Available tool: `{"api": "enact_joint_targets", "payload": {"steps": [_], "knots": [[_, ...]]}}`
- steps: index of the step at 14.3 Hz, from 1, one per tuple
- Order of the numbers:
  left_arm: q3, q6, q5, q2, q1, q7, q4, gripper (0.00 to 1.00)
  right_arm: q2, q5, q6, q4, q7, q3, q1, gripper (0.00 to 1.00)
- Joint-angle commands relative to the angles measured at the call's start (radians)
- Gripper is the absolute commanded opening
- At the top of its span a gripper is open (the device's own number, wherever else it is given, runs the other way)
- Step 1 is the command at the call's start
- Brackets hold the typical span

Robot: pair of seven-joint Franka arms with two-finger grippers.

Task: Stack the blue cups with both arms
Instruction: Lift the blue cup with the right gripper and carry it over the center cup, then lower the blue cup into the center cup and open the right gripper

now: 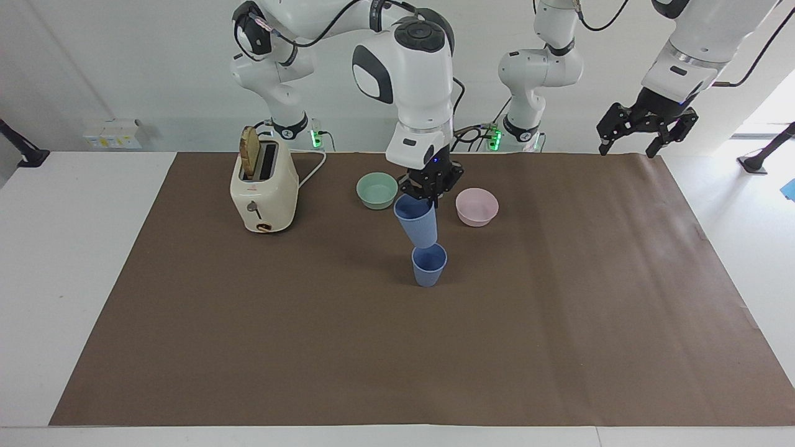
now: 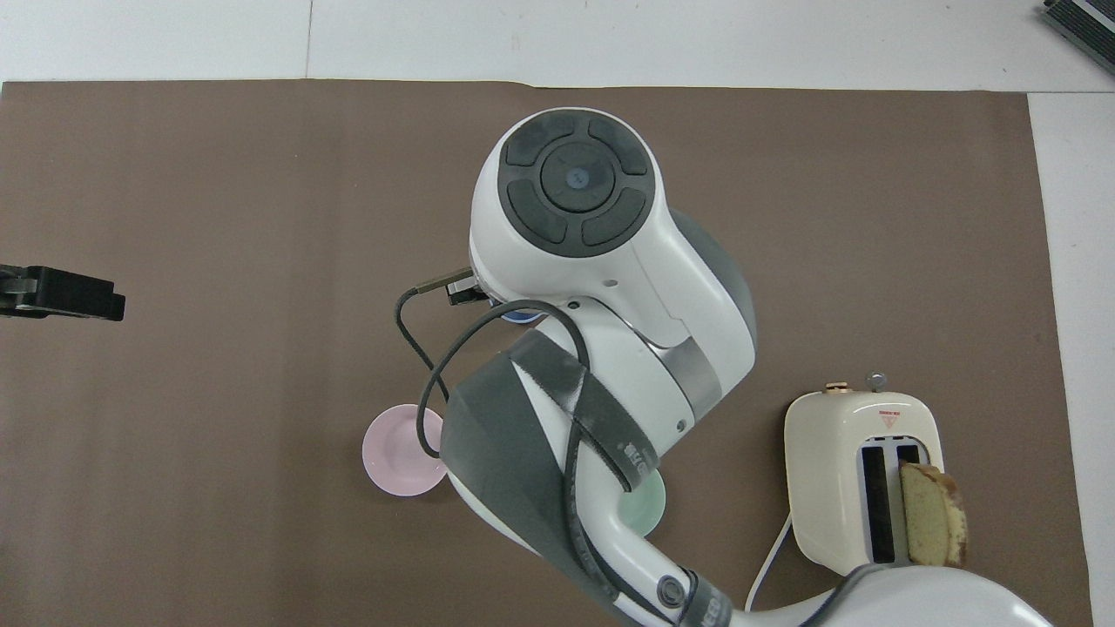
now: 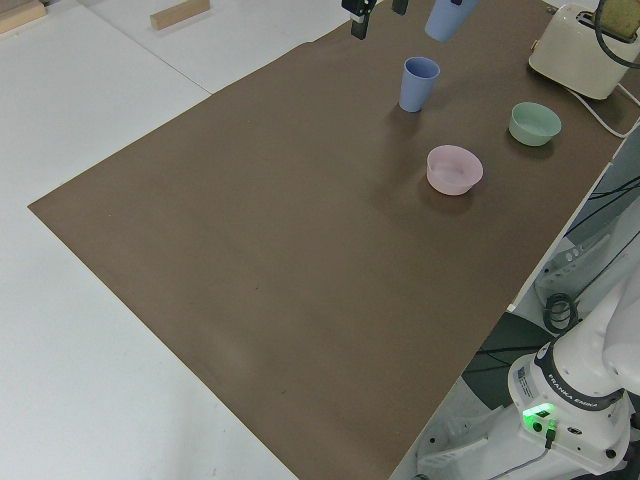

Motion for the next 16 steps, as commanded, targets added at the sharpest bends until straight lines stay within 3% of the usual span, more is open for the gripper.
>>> {"api": "enact_joint_targets", "payload": {"steps": [1, 5, 16], "knots": [[-0.004, -0.006, -0.011, -0.025, 0.011, -0.007, -0.022, 1.00, 0.018, -0.009, 0.047, 0.011, 0.013, 0.014, -0.009, 0.00], [-0.004, -0.006, -0.011, -0.025, 0.011, -0.007, -0.022, 1.00, 0.044, -0.018, 0.118, -0.033, 0.013, 0.014, -0.009, 0.00], [-0.004, -0.006, -0.011, -0.025, 0.011, -0.007, -0.022, 1.00, 0.059, -0.023, 0.113, -0.085, 0.014, 0.012, -0.010, 0.00]]}}
